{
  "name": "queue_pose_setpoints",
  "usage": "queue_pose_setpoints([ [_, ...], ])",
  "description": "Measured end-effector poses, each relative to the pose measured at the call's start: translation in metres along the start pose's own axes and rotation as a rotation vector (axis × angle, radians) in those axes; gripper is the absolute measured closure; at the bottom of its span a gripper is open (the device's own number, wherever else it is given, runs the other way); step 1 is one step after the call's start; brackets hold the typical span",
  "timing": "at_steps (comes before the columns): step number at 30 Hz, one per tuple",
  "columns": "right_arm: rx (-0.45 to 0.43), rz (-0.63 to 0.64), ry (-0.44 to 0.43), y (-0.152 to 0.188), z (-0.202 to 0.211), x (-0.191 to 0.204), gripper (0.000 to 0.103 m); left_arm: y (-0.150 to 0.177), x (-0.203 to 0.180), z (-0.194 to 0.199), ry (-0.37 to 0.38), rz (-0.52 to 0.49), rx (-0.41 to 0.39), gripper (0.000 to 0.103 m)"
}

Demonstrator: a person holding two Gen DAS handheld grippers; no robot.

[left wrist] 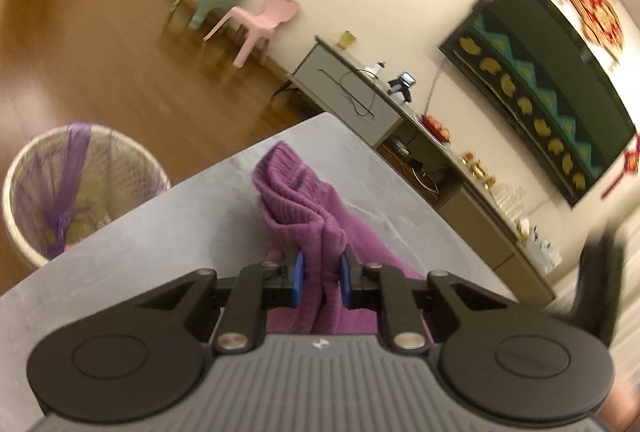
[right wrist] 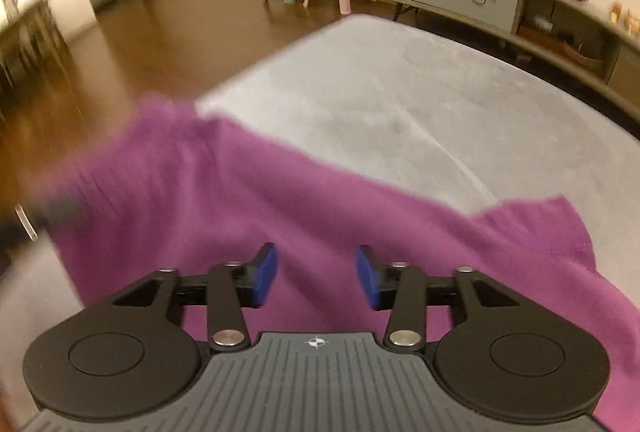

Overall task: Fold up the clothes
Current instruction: 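Fold the waistband over with the left gripper while the right gripper holds the fabric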

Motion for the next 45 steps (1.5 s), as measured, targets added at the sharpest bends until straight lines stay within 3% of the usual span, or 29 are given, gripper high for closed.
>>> queue_pose_setpoints([
  [1,-0.017,-0.012,-0.018,-0.011,0.002,0.002,0.025,0.003,-0.004,0.0,-0.003,-0.02,0.0,0.087],
  [3,-0.045,0.026,-0.073,-0.04,0.005,0.023,0.01,0.007,-0.012,0.001,-0.007,-0.057,-0.003,0.087],
  [5,-0.013,0.107,-0.153,-0.062,0.008,0.054,0.006,0.011,-0.017,0.001,-0.01,-0.084,-0.006,0.087],
  [8,0.128,0.276,-0.203,-0.08,-0.028,0.099,0.003,0.017,-0.022,0.002,-0.016,-0.121,-0.01,0.087],
  [9,0.174,0.322,-0.199,-0.079,-0.042,0.108,0.009,0.018,-0.023,0.001,-0.018,-0.128,-0.011,0.087],
  [12,0.29,0.438,-0.147,-0.07,-0.081,0.122,0.056,0.02,-0.022,-0.003,-0.015,-0.134,0.003,0.087],
  [13,0.283,0.45,-0.143,-0.067,-0.083,0.121,0.068,0.022,-0.023,-0.002,-0.005,-0.143,0.005,0.087],
  [15,0.192,0.39,-0.146,-0.061,-0.058,0.106,0.083,0.027,-0.032,0.004,0.043,-0.178,-0.004,0.087],
  [19,0.01,0.267,-0.149,-0.051,-0.007,0.076,0.085,0.035,-0.055,0.025,0.231,-0.231,0.024,0.086],
  [23,-0.158,-0.061,-0.154,0.011,0.057,-0.016,0.085,0.054,-0.076,0.03,0.327,-0.304,0.111,0.086],
  [26,-0.15,-0.285,-0.122,0.084,0.054,-0.084,0.085,0.064,-0.087,0.023,0.316,-0.337,0.141,0.086],
  [30,-0.072,-0.444,-0.103,0.154,0.021,-0.123,0.084,0.077,-0.091,0.005,0.262,-0.346,0.176,0.087],
  [36,-0.127,-0.541,-0.139,0.187,0.011,-0.134,0.083,0.094,-0.082,-0.019,0.175,-0.414,0.223,0.086],
  [37,-0.129,-0.539,-0.127,0.19,0.012,-0.135,0.074,0.099,-0.082,-0.025,0.152,-0.431,0.233,0.086],
  [40,-0.112,-0.472,0.006,0.194,0.016,-0.136,0.056,0.107,-0.081,-0.036,0.088,-0.467,0.243,0.086],
  [44,-0.241,-0.336,0.208,0.177,0.067,-0.118,0.055,0.104,-0.093,-0.025,0.145,-0.481,0.179,0.085],
  [45,-0.271,-0.279,0.211,0.168,0.07,-0.108,0.055,0.103,-0.095,-0.026,0.153,-0.486,0.174,0.085],
])
Point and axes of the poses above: each gripper's, at about its wrist camera, not at the fingertips, and z roughly against the way its jaws point, x to its left, y to its underside, the point moved 3 cm from there along -z, roughly the way its jaws point, and after that the axes turned 12 degrees about z, right-handed, at the moved point
